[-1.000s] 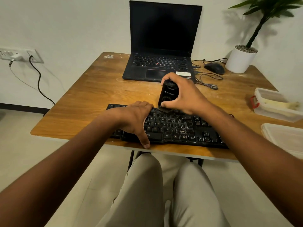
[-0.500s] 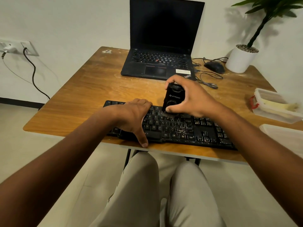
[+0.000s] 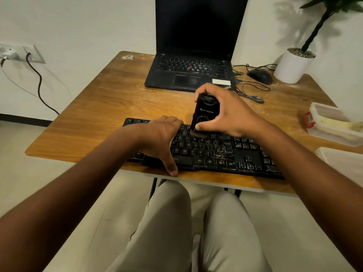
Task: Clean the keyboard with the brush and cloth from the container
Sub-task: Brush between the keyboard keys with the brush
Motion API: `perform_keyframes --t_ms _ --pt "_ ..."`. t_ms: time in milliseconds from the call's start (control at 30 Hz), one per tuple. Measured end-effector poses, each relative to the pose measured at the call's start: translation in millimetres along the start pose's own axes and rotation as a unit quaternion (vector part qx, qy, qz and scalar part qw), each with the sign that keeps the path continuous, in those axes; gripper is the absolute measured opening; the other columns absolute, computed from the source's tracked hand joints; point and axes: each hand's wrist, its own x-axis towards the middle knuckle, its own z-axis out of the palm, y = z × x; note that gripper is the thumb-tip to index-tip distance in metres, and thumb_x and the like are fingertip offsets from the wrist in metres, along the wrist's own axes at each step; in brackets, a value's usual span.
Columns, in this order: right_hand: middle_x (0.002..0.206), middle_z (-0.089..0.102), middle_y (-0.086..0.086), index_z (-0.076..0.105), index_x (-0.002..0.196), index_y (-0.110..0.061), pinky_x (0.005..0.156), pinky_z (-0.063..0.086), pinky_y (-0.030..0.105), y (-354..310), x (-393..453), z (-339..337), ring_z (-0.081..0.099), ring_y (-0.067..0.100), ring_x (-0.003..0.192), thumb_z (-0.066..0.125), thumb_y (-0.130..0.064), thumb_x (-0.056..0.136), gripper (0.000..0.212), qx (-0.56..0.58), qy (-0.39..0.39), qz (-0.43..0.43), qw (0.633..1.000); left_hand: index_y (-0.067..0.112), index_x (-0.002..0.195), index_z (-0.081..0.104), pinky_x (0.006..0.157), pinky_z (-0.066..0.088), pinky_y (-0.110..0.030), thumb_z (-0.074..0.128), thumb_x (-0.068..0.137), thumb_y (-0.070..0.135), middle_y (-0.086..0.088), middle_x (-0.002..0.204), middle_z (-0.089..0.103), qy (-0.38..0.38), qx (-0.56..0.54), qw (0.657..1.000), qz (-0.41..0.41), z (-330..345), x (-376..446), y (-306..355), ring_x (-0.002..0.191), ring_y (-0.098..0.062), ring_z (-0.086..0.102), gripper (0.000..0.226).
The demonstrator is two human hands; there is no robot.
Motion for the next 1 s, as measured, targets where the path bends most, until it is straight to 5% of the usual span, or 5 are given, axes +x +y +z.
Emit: perform_keyframes --t_ms 133,333,567,833,1000 --pt "0.107 0.063 -0.010 0.053 0.118 -0.035 0.069 0.060 0.028 12 9 3 0.064 0.011 0.096 0.092 -0.020 0.070 0.064 -0.014 0.011 0.019 1.000 0.024 0.164 0.007 0.128 0.018 -0.044 0.095 0.052 0.062 0.002 0.168 0.017 -0.004 0.003 1.000 0.001 0 1 -1 0.154 -0.021 0.014 0.147" --pt "0.107 0.059 -0.016 0.052 0.116 -0.035 0.070 0.049 0.016 26 14 -6 0.061 0.012 0.102 0.092 -0.020 0.071 0.062 -0.010 0.046 0.037 0.998 0.023 0.164 0.006 0.128 0.015 -0.043 0.095 0.055 0.059 0.002 0.169 0.015 -0.003 0.003 1.000 0.000 0 -1 1 0.155 -0.021 0.012 0.146" --pt "0.111 0.061 -0.013 0.056 0.117 -0.033 0.077 0.058 0.027 26 -14 -16 0.061 0.006 0.102 0.093 -0.018 0.068 0.064 0.035 0.005 0.050 0.998 0.022 0.164 0.004 0.127 0.014 -0.041 0.095 0.056 0.058 0.002 0.170 0.013 -0.008 -0.001 1.000 -0.002 -1 -2 2 0.156 -0.021 0.010 0.145" --pt "0.110 0.061 -0.011 0.053 0.117 -0.035 0.077 0.056 0.028 44 8 -11 0.061 0.015 0.103 0.093 -0.021 0.069 0.064 -0.034 0.059 0.049 0.996 0.021 0.164 0.003 0.128 0.013 -0.041 0.095 0.059 0.055 0.002 0.170 0.011 -0.010 -0.005 1.000 -0.003 -3 -6 6 0.156 -0.021 0.008 0.144" --pt "0.110 0.058 -0.017 0.055 0.118 -0.033 0.070 0.053 0.017 26 -10 -25 0.059 0.003 0.099 0.094 -0.022 0.067 0.065 0.016 0.063 0.037 0.997 0.022 0.165 0.004 0.128 0.013 -0.041 0.094 0.055 0.059 0.002 0.171 0.011 -0.006 -0.005 1.000 -0.001 0 -2 1 0.156 -0.021 0.008 0.147"
